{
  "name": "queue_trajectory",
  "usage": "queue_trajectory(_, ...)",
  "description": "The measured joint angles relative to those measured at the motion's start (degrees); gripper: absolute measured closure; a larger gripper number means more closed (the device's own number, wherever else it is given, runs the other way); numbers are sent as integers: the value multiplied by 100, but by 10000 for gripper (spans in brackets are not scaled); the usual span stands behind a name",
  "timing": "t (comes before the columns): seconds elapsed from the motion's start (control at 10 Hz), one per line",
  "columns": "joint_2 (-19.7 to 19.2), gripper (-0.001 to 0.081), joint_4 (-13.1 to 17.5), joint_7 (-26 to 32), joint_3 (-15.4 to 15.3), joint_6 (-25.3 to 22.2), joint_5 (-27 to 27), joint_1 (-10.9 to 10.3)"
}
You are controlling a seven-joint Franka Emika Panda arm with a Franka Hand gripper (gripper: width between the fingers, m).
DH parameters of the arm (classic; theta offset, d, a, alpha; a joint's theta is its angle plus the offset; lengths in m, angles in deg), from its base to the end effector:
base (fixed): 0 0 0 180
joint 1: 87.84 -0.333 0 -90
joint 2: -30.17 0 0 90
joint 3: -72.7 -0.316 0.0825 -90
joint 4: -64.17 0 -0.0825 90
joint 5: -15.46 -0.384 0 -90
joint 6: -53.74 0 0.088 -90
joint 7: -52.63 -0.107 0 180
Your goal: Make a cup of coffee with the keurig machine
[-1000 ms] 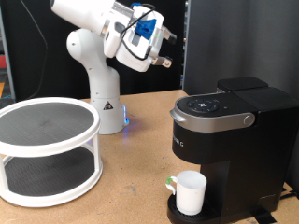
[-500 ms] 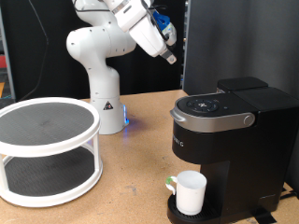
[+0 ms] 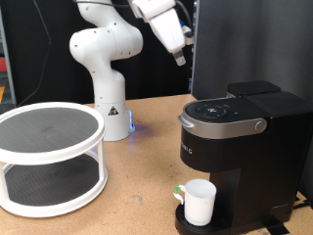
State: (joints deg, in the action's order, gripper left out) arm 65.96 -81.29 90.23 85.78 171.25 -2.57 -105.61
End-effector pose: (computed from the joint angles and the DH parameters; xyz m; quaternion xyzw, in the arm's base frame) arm 0.3738 0.0424 0.4907 -0.9266 -0.3079 -0.1098 0.1859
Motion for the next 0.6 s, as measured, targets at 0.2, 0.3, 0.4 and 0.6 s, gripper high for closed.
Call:
queue_trajectory(0.2,-471,-2,511,-447,-110,-421,16,-28)
queue_trajectory(0.3,-454,-2,482,-360,-110,-339,16,-28)
queue_trajectory(0.4,-428,-2,397,-250,-139,24,23,-30)
queue_trajectory(0.6,-448,-2,334,-227,-333,744,39,-53)
